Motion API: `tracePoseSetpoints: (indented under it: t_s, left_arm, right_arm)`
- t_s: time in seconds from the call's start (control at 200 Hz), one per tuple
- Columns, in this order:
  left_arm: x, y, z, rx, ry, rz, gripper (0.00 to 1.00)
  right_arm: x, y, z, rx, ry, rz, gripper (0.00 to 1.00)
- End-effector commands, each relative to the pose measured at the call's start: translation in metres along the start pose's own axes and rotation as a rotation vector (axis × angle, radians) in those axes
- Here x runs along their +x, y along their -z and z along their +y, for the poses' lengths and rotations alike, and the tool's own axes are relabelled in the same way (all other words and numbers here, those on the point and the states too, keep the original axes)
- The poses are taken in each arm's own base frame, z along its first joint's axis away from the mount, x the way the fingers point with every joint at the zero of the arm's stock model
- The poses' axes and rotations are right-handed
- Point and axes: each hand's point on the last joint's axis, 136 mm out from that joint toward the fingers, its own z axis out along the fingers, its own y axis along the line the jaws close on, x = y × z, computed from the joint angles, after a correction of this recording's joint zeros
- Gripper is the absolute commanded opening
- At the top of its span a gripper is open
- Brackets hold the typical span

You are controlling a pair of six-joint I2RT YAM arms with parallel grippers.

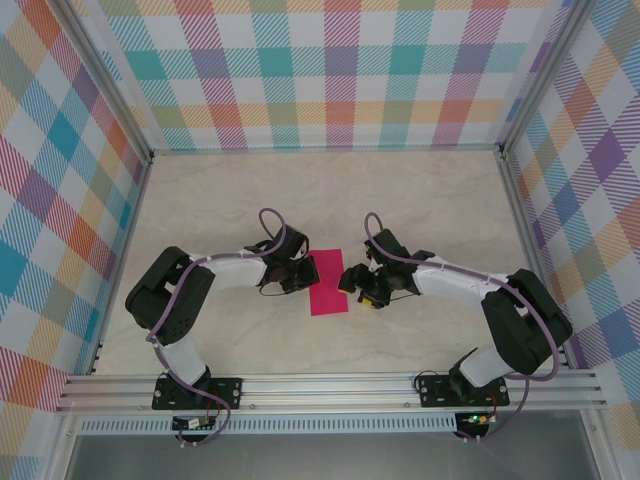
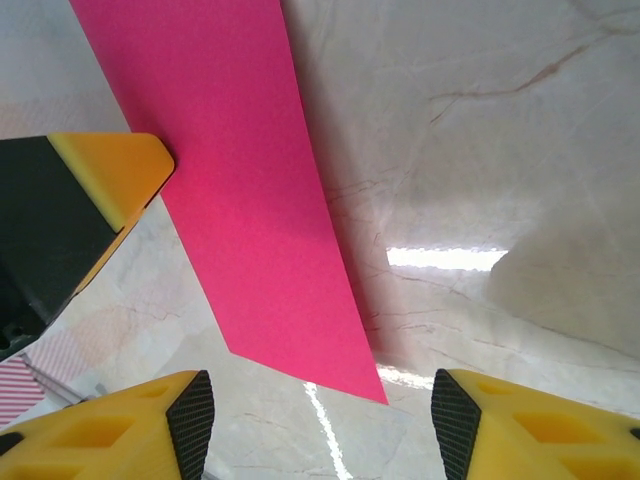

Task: Fold a paper plane with a square sheet of paper (pick it up from the middle)
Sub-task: Third fold the triangle at the center of the table.

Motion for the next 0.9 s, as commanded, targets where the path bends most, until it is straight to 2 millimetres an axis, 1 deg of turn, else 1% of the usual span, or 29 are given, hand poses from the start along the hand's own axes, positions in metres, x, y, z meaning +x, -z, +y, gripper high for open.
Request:
tracePoseSetpoints:
  t_s: [0.0, 0.145, 0.3, 0.405, 0.495, 0.65, 0.895]
  left_arm:
    - [0.006, -0.008, 0.033, -0.119, 0.061, 0.026, 0.01]
    - [0.008, -0.008, 0.033, -0.122, 0.062, 0.031, 0.01]
    - [0.009, -0.009, 0.035, -0.124, 0.065, 0.036, 0.01]
    - [0.009, -0.01, 0.034, -0.12, 0.066, 0.04, 0.01]
    - [0.009, -0.009, 0.034, -0.119, 0.065, 0.039, 0.01]
    - [0.01, -0.01, 0.035, -0.118, 0.068, 0.041, 0.01]
    - [0.011, -0.011, 0.035, -0.117, 0.069, 0.044, 0.01]
  right_arm:
    - [0.009, -0.008, -0.004, -0.006, -0.045, 0.063, 0.61]
    - [0.013, -0.013, -0.006, -0.004, -0.057, 0.091, 0.61]
    - [0.016, -0.019, -0.001, -0.022, -0.048, 0.114, 0.57]
    - [0.019, -0.024, -0.006, -0.005, -0.058, 0.132, 0.56]
    - [0.021, -0.027, -0.004, -0.012, -0.051, 0.143, 0.56]
    - [0.024, -0.028, 0.002, -0.039, -0.032, 0.155, 0.49]
    - [0.027, -0.031, 0.002, -0.045, -0.036, 0.175, 0.42]
